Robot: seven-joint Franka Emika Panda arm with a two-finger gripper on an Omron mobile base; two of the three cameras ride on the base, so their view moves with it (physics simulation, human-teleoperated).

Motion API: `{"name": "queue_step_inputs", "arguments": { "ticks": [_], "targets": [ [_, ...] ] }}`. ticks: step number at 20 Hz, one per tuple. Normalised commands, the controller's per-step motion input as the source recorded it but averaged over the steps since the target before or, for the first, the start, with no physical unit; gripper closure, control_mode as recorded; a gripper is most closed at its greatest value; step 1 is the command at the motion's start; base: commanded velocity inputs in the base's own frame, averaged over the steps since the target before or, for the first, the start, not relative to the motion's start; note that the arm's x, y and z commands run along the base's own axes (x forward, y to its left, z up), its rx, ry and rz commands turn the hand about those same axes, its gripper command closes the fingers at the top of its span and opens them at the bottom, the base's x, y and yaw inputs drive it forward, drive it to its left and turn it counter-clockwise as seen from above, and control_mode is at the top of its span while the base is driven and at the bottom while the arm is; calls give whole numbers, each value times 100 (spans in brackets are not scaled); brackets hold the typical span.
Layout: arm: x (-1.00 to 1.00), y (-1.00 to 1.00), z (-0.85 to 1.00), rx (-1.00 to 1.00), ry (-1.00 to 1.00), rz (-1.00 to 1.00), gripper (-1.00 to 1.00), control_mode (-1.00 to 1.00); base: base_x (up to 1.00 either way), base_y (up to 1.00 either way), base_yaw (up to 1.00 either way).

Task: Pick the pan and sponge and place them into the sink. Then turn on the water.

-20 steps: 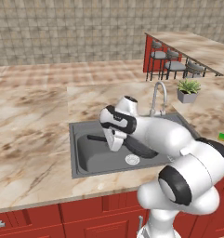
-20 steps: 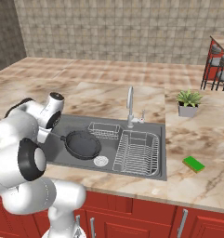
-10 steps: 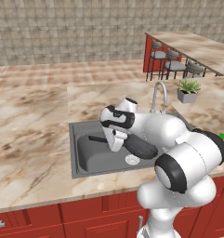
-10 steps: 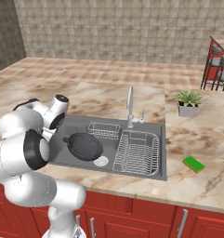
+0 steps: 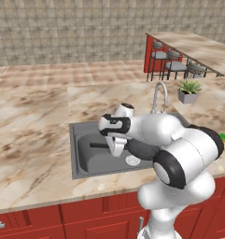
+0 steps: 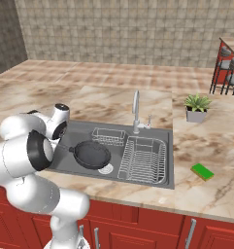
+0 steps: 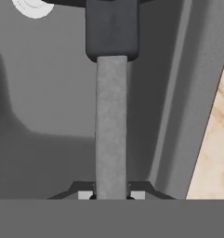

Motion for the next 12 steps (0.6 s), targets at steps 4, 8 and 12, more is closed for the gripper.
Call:
{"name": "queue_step_inputs", "arguments": {
  "ticks": [4, 8, 12],
  "targets": [
    [0, -13, -43, -2, 1, 0, 100, -100, 0, 0, 0],
    [13, -16, -36, 0, 3, 0, 100, -100, 0, 0, 0],
    [26, -15, -23, 0, 2, 0, 100, -100, 0, 0, 0]
  ]
}}
